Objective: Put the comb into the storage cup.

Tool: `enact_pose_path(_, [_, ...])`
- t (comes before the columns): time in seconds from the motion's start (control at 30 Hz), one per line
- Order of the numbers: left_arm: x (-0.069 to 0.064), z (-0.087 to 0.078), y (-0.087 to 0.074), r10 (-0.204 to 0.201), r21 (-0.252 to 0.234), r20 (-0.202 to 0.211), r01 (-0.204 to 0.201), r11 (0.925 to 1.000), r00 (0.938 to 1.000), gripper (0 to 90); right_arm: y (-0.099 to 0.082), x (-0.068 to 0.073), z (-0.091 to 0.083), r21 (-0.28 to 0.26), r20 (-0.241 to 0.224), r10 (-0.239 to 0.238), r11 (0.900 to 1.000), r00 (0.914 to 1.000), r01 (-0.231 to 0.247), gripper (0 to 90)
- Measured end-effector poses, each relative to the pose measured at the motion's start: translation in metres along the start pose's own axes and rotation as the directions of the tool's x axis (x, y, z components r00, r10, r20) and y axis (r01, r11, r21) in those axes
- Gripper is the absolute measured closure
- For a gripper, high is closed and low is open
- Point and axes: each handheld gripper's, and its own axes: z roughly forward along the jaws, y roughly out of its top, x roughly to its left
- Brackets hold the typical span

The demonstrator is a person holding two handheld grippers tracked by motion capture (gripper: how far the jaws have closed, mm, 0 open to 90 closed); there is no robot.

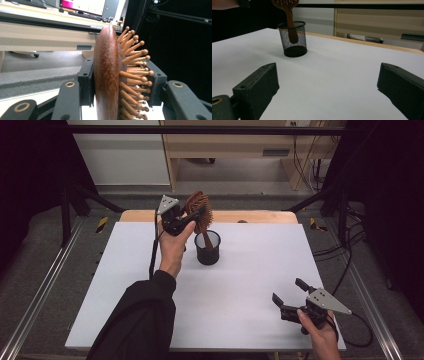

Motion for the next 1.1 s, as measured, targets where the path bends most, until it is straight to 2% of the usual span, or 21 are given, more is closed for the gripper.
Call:
enact_pose_path(0.3, [-0.002,0.004,-0.008,-0.015,0.006,0.009,0.015,0.9999,0.9998,51.2,0.0,0.0,0.0,0.004,0.0,0.003,1.0,1.0,-0.003,4.0])
enact_pose_path(0.63, [-0.002,0.004,-0.017,-0.037,0.012,-0.003,0.037,0.9993,0.9993,51.2,0.0,0.001,0.001,0.005,-0.003,0.0,1.0,1.0,0.0,4.0])
enact_pose_path(1.1, [-0.003,0.004,-0.018,-0.031,0.012,-0.002,0.031,0.9994,0.9995,51.1,-0.001,0.0,0.001,0.006,-0.002,-0.002,1.0,1.0,0.002,3.9])
